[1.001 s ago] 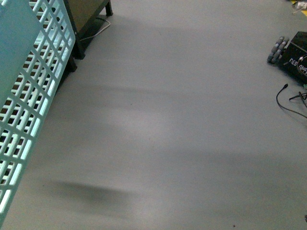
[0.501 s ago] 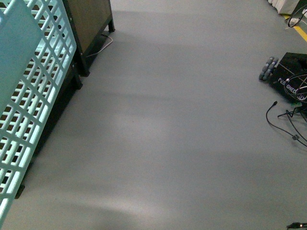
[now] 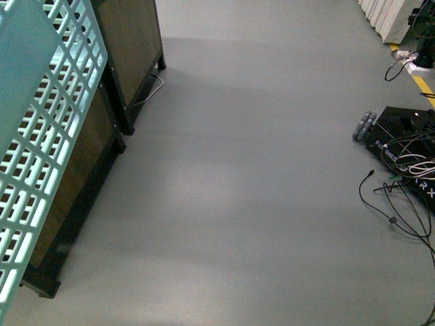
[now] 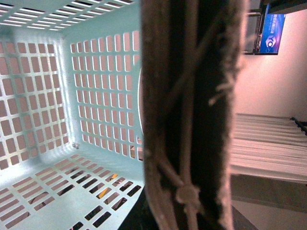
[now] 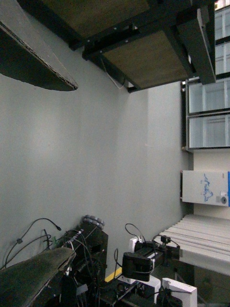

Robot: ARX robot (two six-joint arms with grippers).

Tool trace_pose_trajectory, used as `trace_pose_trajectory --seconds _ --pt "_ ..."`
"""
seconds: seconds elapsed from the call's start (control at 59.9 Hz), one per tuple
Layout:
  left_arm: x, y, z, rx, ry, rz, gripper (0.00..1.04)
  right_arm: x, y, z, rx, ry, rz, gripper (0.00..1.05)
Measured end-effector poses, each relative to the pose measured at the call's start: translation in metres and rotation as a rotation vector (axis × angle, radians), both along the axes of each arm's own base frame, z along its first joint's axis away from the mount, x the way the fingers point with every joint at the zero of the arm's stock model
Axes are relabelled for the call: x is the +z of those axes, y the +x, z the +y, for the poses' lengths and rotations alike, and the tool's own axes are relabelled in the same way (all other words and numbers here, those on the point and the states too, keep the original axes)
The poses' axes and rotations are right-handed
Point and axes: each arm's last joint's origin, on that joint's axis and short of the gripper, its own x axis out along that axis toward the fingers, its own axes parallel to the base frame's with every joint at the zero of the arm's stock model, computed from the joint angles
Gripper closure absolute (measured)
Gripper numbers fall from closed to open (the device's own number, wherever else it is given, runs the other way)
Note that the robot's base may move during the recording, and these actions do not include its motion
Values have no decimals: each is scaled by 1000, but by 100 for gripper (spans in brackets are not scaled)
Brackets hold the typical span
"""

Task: Pick lemon and mango into basket

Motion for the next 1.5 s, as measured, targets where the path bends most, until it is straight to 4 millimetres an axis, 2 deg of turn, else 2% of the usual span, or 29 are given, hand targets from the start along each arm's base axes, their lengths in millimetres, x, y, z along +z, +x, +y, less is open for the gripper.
trace_pose_trajectory --seconds 1.502 --pt "1 0 0 -3 0 -2 100 0 0 0 1 -1 -1 9"
